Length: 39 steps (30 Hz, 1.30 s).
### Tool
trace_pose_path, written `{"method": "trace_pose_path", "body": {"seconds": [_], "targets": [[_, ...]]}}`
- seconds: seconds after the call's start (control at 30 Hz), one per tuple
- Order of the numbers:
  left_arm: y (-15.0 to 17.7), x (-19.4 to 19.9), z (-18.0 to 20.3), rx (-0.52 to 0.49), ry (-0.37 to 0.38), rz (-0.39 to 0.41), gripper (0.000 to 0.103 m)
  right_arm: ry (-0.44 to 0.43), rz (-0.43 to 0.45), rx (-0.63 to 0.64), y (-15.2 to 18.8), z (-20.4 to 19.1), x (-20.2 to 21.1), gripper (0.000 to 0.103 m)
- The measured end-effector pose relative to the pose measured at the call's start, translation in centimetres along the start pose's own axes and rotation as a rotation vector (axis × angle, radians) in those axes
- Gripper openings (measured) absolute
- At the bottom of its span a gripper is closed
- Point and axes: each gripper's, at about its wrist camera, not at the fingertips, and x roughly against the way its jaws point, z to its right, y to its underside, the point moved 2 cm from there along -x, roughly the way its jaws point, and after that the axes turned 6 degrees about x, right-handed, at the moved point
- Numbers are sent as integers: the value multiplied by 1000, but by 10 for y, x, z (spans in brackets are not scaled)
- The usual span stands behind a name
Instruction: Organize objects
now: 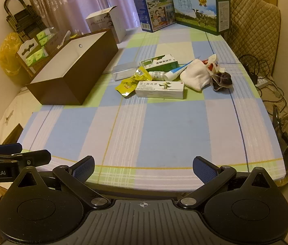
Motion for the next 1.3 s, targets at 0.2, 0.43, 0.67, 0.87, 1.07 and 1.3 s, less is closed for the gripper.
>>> {"method": "trace_pose_path", "body": {"seconds": [0.2, 0.43, 0.67, 0.87, 1.07, 1.3], "targets": [[-3, -5, -3, 5, -4, -8, 102, -3, -8, -2, -4, -2, -7, 101], [-9, -10, -5, 4, -5, -15, 102, -3, -13, -8, -9, 0, -13, 101], [-16, -17, -6, 2, -4, -21, 102, 0, -16, -11, -17, 2, -17, 101], [-25, -25, -7, -1, -1, -28, 102, 3, -16, -14, -28, 4, -24, 101], [-37, -33, -8, -8, 3, -32, 102, 6, -16, -20, -36, 6, -32, 101], [-53, -47, -9, -20, 9, -44, 102, 18, -22, -39, -47, 11, -42, 101]]}}
